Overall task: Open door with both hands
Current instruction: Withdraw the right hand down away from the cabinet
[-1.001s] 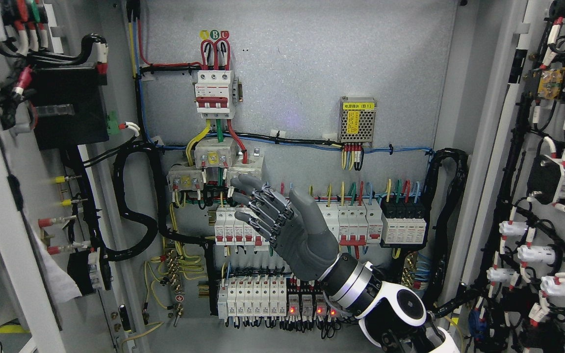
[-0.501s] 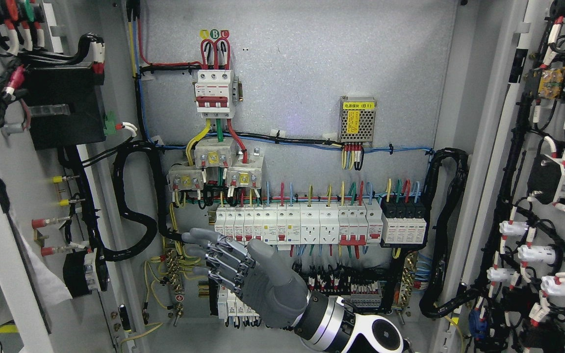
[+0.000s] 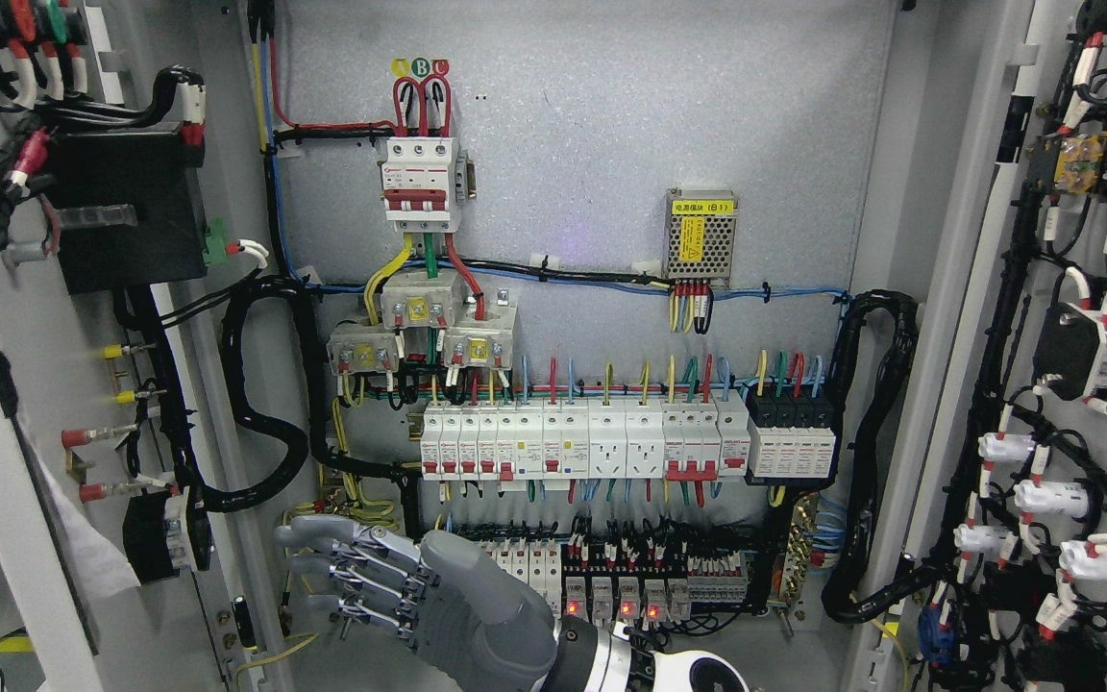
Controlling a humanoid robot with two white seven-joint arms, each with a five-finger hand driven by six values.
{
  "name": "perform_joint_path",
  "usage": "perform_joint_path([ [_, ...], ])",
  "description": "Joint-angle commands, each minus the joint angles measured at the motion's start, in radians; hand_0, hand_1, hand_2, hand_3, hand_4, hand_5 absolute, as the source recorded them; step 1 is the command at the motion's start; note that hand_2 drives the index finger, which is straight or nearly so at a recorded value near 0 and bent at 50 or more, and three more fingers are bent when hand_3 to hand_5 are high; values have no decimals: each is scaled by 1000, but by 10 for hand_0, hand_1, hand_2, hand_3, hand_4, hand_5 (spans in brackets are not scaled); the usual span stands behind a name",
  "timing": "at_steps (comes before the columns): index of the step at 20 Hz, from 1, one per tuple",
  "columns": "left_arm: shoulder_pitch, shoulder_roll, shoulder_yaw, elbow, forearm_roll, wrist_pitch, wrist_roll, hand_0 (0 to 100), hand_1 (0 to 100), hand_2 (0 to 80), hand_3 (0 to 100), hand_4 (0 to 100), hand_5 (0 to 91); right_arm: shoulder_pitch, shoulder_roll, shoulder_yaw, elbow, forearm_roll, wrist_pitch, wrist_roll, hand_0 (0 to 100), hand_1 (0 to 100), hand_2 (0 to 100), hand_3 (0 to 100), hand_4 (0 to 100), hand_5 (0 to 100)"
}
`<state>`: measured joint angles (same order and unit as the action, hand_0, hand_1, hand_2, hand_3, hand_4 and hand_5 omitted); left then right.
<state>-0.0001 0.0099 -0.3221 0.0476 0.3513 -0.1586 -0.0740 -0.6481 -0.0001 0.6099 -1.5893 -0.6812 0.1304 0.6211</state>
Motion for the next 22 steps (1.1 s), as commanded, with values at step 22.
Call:
perform_joint_path([
  [22,23,28,0,-3,0,1,0,289,0,28,27,35,0,-102,0,318,17,-24,9,-96,219,0,0,0,0,0],
])
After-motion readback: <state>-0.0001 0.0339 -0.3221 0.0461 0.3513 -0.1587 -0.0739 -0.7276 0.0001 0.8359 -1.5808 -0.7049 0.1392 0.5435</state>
